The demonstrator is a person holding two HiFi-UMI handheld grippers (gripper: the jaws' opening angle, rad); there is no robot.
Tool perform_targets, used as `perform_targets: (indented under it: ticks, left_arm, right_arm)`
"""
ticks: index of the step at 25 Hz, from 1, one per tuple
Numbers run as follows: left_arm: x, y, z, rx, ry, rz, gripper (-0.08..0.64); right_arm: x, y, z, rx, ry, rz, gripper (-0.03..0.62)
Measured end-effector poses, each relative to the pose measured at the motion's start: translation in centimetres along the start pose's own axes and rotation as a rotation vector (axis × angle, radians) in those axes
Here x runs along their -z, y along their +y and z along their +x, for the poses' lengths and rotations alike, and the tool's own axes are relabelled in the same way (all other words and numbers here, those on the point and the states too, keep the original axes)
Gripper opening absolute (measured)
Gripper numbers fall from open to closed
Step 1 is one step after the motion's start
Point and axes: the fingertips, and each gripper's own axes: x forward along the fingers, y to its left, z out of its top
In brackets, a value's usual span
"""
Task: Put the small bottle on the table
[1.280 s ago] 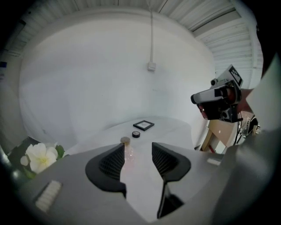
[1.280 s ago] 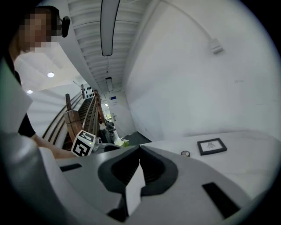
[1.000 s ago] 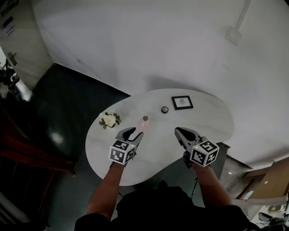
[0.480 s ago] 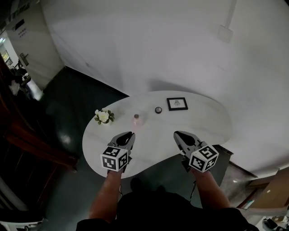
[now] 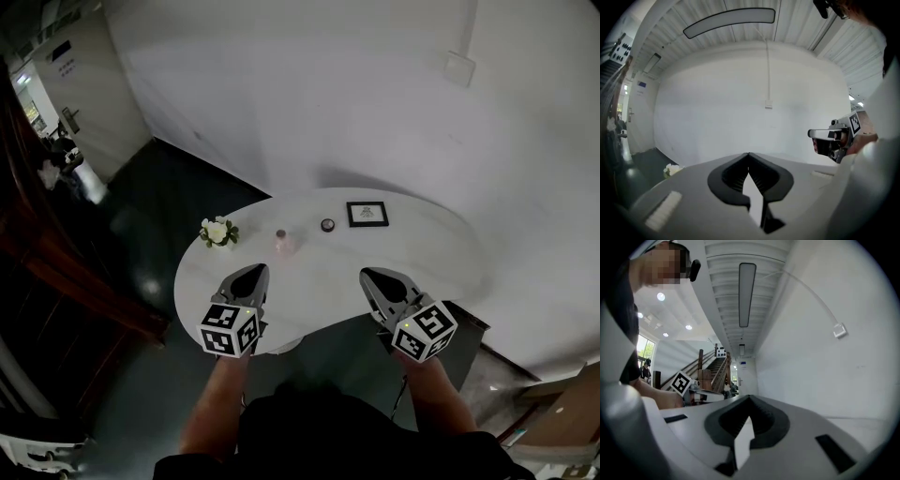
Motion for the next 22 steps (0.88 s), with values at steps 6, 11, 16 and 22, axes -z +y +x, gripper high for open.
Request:
perform_targets:
  ticks: [6, 11, 16, 22]
  left_arm:
    - [-2.4, 0.4, -1.2, 0.014, -0.038, 0.063, 0.011]
    - [-2.9, 1.9, -1.7, -0.002, -0.046, 0.049, 0.011]
    - [-2.5, 3.0, -2.2, -0.002, -0.040, 0.048, 0.011]
    - [-1.5, 3.7, -3.0, 0.004, -0.038, 0.021, 0.011]
  right_arm:
    - [-1.4, -0.5, 0.6, 0.030, -0.008, -0.012, 0.009]
    - [-1.9, 0.9, 2.4, 0.016, -0.007, -0.037, 0.009]
    - [-1.1, 1.9, 3.3, 0.010, 0.001, -0.010, 0.011]
    - [-0.9, 2.5, 3.2, 0.031, 0.005, -0.015, 0.011]
